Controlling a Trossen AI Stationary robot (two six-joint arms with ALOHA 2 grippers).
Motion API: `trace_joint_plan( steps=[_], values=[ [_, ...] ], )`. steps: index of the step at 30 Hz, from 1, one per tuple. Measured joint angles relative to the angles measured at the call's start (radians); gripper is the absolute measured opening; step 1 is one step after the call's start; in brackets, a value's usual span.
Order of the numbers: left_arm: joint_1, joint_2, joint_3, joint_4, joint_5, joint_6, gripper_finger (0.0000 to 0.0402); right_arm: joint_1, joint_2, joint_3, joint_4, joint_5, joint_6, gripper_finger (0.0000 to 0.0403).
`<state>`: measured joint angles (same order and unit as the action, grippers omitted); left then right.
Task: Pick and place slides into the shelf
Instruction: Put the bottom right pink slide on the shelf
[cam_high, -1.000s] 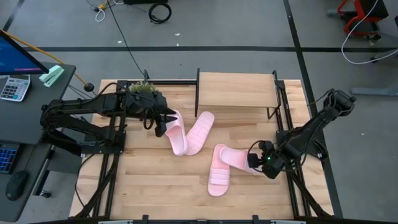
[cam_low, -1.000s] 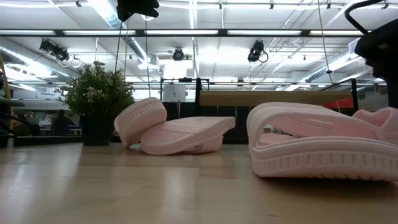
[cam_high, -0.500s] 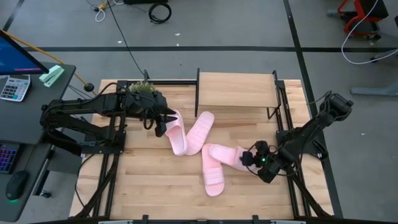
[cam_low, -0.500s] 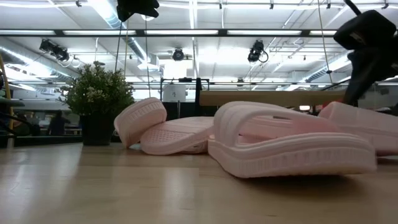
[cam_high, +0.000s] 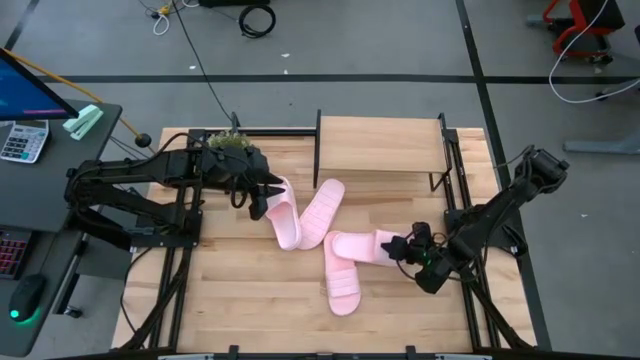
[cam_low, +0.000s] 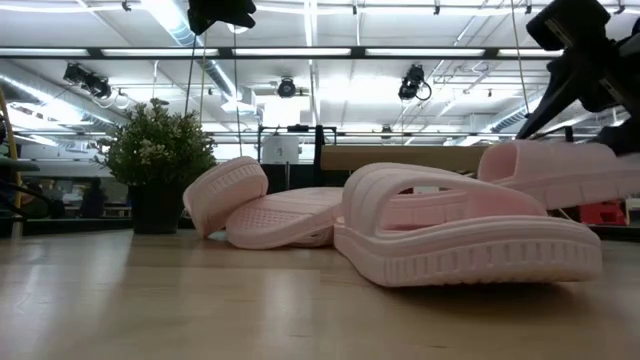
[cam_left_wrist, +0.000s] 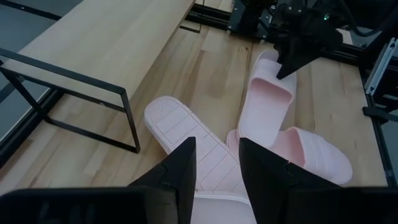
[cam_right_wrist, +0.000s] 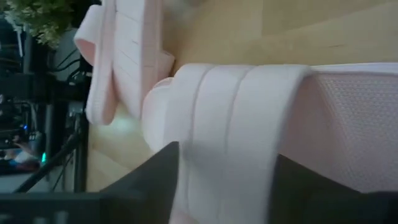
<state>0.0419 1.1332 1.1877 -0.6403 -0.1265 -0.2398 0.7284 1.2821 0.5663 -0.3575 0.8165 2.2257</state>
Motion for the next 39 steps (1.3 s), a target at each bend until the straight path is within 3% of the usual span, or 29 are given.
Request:
trace_joint_plan(
  steps=[8, 14, 21, 31, 39],
  values=[
    [0.000, 0.000, 0.000, 0.000, 0.000, 0.000, 0.0118, 0.000, -0.135, 0.000, -0.003, -0.001, -0.171, 0.0016],
    [0.000, 0.000, 0.000, 0.000, 0.000, 0.000, 0.0118, -0.017, -0.281, 0.038, -0.105, -0.099, -0.399, 0.0020],
    [0.000, 0.000, 0.000, 0.000, 0.000, -0.001, 0.0114, -0.076, -0.381, 0.257, -0.454, -0.256, -0.769, 0.0013],
    [0.000, 0.000, 0.000, 0.001, 0.000, -0.007, 0.0117, -0.212, -0.332, 0.726, -0.982, -0.279, -1.198, 0.0008],
    [0.000, 0.015, 0.000, 0.026, 0.024, -0.063, 0.0110, -0.333, -0.278, 0.952, -1.120, -0.381, -1.481, 0.0007]
  ],
)
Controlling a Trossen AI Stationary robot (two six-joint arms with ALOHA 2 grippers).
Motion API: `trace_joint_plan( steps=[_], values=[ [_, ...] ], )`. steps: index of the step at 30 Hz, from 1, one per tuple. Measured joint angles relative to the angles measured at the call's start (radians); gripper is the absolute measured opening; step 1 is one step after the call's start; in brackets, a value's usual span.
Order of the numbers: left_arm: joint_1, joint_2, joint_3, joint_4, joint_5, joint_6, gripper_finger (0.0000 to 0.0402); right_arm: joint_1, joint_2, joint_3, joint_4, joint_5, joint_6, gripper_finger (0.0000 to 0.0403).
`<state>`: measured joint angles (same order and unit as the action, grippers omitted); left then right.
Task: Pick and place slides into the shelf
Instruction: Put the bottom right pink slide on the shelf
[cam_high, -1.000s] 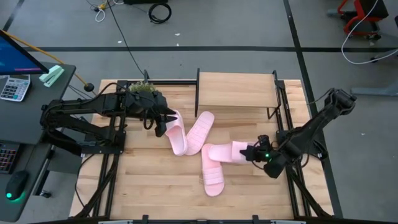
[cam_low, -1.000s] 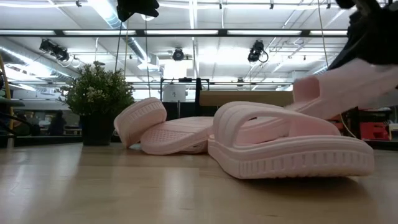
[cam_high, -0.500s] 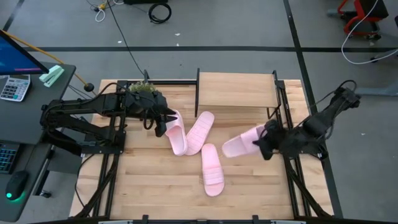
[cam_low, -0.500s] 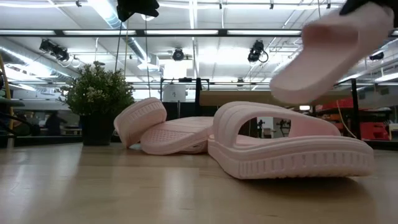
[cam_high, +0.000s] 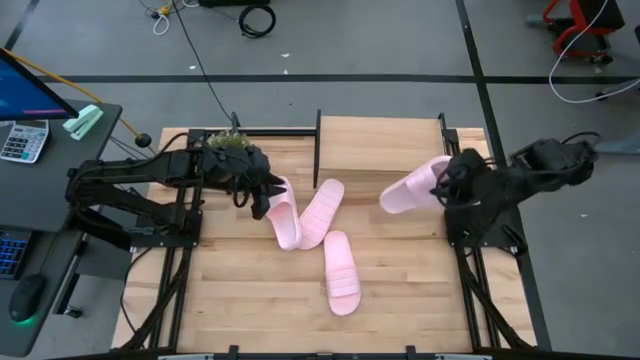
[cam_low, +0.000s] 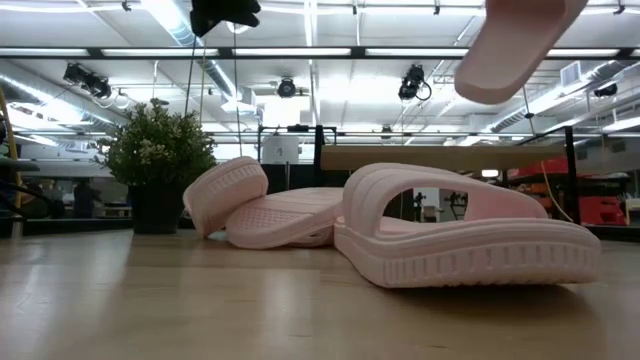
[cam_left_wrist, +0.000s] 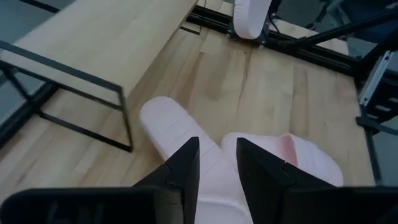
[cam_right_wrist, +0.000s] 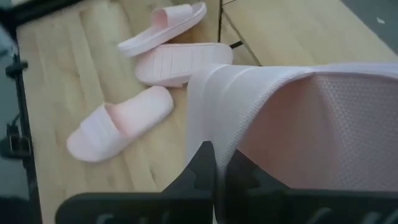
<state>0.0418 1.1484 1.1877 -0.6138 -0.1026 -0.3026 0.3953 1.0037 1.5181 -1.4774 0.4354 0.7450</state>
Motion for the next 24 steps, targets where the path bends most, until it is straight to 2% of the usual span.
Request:
trace_joint_plan(
  steps=[6, 11, 24],
  values=[
    [0.000, 0.086, 0.000, 0.150, 0.075, 0.000, 0.0119, -0.089, 0.053, 0.085, -0.004, -0.133, -0.158, 0.0007],
    [0.000, 0.191, 0.000, 0.318, 0.075, 0.001, 0.0137, -0.147, 0.094, 0.138, -0.012, -0.180, -0.272, 0.0007],
    [0.000, 0.388, 0.000, 0.645, 0.075, -0.032, 0.0183, -0.339, 0.197, 0.369, -0.095, -0.416, -0.553, 0.0007]
  ],
)
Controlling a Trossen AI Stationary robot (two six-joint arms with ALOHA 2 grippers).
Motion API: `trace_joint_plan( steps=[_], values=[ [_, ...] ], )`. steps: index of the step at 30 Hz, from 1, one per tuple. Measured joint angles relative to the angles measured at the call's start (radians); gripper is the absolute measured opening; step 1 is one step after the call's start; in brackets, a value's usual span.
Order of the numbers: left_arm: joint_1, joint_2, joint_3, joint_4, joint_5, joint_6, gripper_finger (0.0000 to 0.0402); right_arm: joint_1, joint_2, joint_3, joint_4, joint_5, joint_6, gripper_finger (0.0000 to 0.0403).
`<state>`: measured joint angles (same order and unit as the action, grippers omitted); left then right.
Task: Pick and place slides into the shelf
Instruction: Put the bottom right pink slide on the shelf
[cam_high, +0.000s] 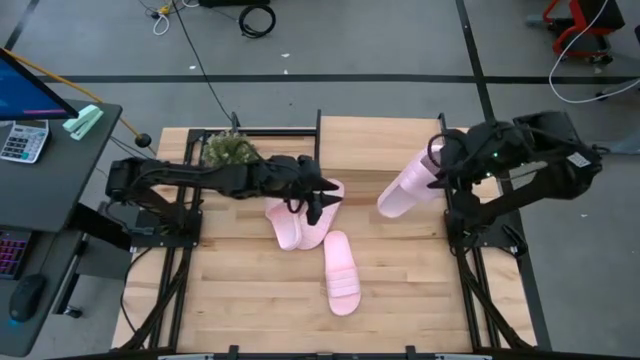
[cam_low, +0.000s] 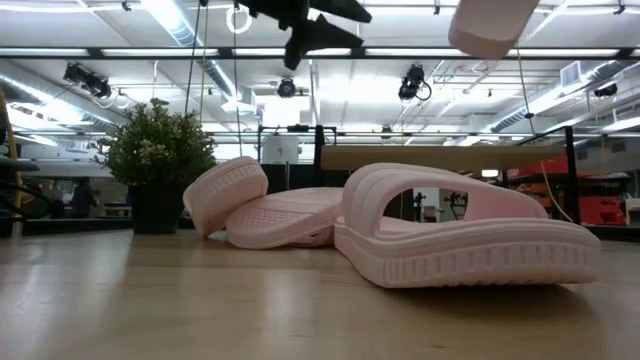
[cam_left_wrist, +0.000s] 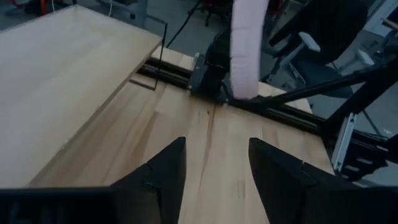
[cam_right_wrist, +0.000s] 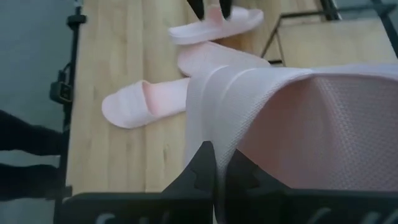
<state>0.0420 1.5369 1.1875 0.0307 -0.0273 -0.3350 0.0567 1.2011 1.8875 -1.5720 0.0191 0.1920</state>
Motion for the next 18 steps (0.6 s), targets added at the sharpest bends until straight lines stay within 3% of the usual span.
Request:
trace_joint_plan(
  steps=[10, 18],
  values=[
    [0.000, 0.048, 0.002, 0.235, -0.001, -0.022, 0.0199, -0.125, 0.074, 0.050, 0.001, -0.111, -0.191, 0.0007],
    [0.000, 0.066, 0.001, 0.264, -0.005, -0.021, 0.0217, -0.155, 0.147, 0.050, 0.025, -0.177, -0.295, 0.0007]
  ],
)
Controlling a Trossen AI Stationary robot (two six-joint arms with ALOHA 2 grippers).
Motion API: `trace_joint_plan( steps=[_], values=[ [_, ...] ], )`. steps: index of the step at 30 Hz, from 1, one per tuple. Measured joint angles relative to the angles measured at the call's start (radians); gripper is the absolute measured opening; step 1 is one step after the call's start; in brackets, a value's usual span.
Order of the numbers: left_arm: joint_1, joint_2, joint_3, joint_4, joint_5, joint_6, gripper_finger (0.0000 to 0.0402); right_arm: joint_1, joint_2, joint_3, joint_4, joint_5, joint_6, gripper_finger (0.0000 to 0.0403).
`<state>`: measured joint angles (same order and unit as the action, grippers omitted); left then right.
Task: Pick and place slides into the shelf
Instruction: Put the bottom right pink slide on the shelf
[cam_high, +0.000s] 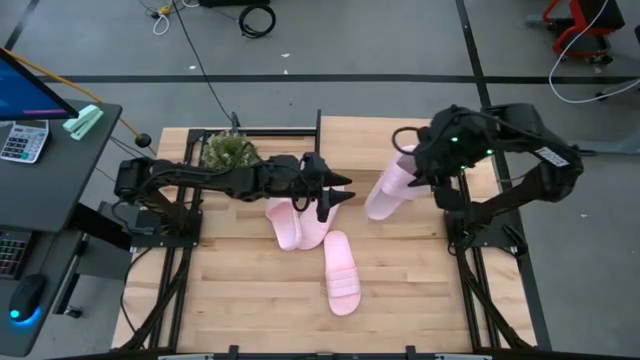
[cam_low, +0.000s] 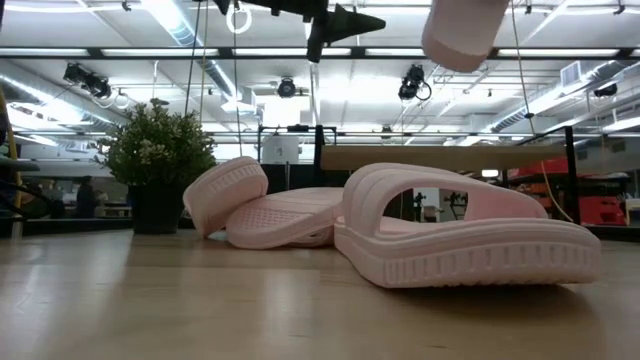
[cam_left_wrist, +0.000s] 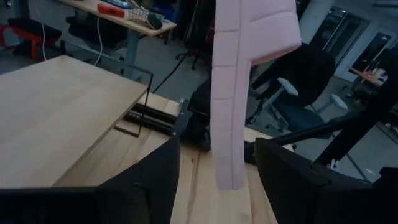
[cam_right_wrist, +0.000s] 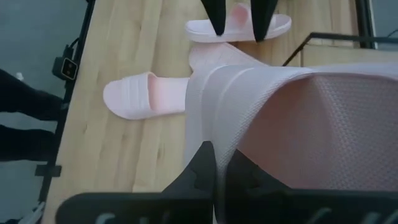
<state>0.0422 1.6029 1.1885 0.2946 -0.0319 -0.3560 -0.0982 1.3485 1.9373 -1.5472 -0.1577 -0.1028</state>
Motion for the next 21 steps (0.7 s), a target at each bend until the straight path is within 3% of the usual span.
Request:
trace_joint_plan(
  steps=[21],
  values=[
    [0.000, 0.021, -0.001, 0.000, 0.000, 0.008, 0.0260, -0.027, 0.059, 0.000, 0.144, 0.000, -0.033, 0.0007]
  ],
)
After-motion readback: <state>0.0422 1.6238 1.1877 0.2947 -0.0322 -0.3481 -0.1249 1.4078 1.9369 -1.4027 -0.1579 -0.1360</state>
